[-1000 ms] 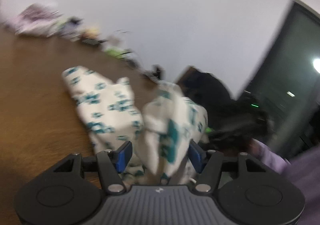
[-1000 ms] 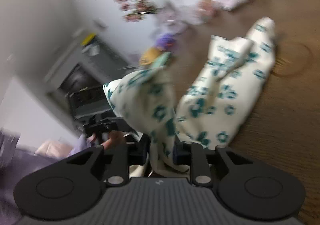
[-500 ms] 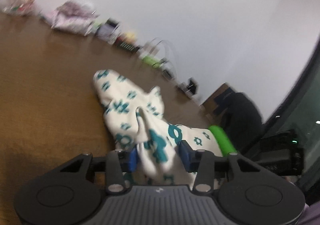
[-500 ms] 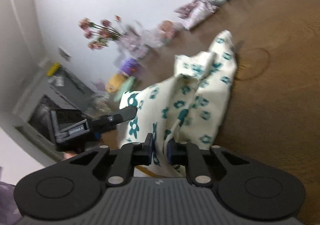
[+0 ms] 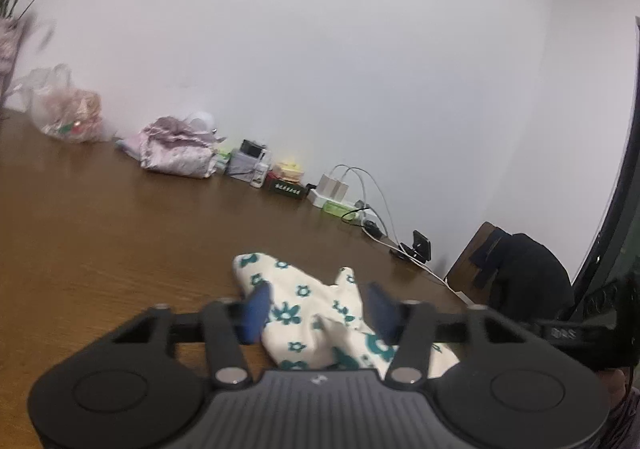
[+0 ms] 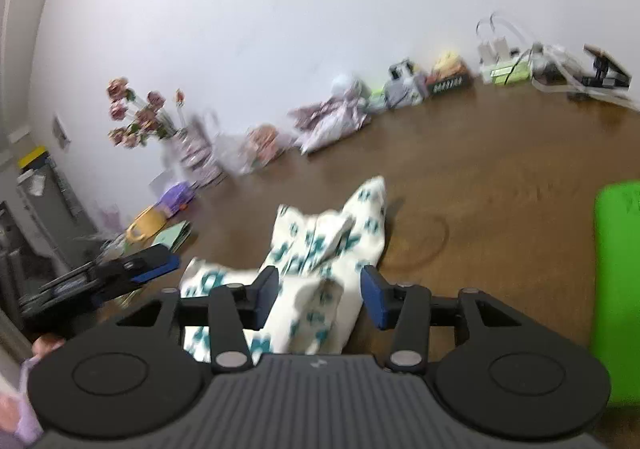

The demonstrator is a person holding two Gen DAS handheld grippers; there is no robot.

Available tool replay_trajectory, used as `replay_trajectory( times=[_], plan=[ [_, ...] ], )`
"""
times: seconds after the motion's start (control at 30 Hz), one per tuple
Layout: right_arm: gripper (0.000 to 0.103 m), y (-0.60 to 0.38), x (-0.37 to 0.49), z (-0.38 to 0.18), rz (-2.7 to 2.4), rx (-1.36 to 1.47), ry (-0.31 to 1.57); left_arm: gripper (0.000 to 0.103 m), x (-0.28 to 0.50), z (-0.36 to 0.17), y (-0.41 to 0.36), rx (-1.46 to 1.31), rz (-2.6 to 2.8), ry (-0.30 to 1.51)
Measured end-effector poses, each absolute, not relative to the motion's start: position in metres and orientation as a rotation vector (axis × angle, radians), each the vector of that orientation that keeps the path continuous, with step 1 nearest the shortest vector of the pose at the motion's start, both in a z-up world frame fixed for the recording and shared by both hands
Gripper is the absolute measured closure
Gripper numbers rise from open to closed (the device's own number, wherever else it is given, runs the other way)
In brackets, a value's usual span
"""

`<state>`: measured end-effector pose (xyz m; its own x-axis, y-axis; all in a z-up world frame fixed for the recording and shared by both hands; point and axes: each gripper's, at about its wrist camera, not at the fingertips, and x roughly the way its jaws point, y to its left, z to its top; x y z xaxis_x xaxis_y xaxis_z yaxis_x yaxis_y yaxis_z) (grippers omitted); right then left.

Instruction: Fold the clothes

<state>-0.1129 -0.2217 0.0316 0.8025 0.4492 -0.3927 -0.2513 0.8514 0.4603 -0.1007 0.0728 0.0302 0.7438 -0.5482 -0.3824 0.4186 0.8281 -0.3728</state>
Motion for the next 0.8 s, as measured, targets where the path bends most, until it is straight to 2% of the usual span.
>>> replay_trajectory(
  times=[0.07, 0.13, 0.27, 0.33, 0.6, 0.73, 0.8],
  plan=[
    [0.05, -0.212, -0.109, 0.03, 0.328, 0.395, 0.501, 0.085, -0.104, 0.034, 0.07, -0.25, -0.516, 0.475],
    [0.05, -0.204, -0.108, 0.026, 0.313, 0.409, 0.479, 0.089, -0.108, 0.038, 0.067, -0.228, -0.496, 0.448],
    [0.052, -0.188, -0.107, 0.017, 0.333, 0.383, 0.475, 0.088, -0.105, 0.027, 0.058, -0.204, -0.449, 0.506],
    [0.063, -0.178, -0.104, 0.012, 0.33, 0.339, 0.504, 0.088, -0.097, 0.014, 0.055, -0.219, -0.413, 0.575],
    [0.064, -0.172, -0.102, -0.009, 0.296, 0.325, 0.538, 0.086, -0.092, -0.005, 0.057, -0.254, -0.386, 0.602],
    [0.064, -0.168, -0.104, -0.014, 0.274, 0.298, 0.53, 0.078, -0.092, -0.008, 0.061, -0.277, -0.373, 0.6],
    [0.063, -0.168, -0.105, -0.015, 0.269, 0.299, 0.527, 0.078, -0.092, -0.008, 0.061, -0.289, -0.367, 0.606]
  ],
)
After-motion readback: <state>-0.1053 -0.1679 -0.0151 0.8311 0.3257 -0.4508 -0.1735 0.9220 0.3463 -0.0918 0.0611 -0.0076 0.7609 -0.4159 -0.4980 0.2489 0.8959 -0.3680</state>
